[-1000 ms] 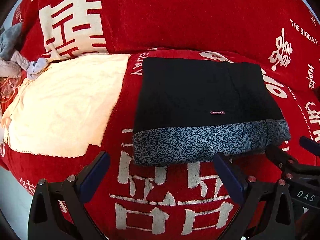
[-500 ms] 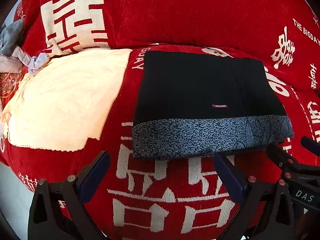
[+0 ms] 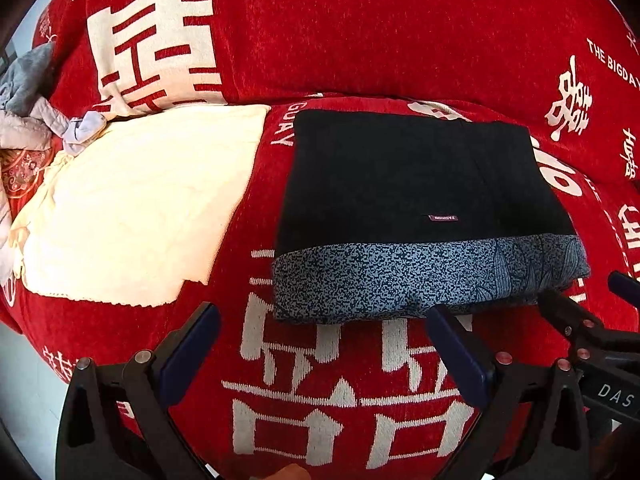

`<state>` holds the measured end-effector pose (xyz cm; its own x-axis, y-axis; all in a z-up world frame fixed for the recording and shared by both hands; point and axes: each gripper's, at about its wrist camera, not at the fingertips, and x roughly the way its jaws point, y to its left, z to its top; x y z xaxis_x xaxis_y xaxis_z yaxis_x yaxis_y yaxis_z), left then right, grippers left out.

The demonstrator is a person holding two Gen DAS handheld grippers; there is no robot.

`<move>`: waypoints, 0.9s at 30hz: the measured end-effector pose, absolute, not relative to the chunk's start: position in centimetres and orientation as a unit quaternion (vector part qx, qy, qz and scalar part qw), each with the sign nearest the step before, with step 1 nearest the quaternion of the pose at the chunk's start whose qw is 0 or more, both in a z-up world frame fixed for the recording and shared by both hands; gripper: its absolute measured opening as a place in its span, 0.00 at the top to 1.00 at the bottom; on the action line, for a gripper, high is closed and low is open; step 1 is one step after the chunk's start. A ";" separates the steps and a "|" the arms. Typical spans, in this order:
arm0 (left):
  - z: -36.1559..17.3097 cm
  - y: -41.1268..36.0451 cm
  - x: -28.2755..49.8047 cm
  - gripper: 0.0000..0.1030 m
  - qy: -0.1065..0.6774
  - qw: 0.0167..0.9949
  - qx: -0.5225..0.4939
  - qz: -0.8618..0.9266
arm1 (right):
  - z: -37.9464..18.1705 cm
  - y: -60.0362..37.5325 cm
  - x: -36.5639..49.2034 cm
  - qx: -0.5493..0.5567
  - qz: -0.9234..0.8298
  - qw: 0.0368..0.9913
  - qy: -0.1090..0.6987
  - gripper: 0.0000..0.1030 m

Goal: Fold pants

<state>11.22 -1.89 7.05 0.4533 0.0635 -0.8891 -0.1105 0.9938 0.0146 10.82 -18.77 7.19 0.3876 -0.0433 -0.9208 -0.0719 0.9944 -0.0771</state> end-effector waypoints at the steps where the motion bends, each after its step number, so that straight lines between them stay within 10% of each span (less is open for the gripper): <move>1: 7.1 -1.9 11.2 0.00 0.520 0.852 -0.024 0.051 | 7.2 -18.8 10.8 -0.052 0.009 0.831 0.553 0.00; 27: 7.3 -1.7 10.6 0.00 0.525 0.849 -0.034 0.049 | 7.6 -18.6 9.9 -0.045 0.011 0.834 0.550 0.00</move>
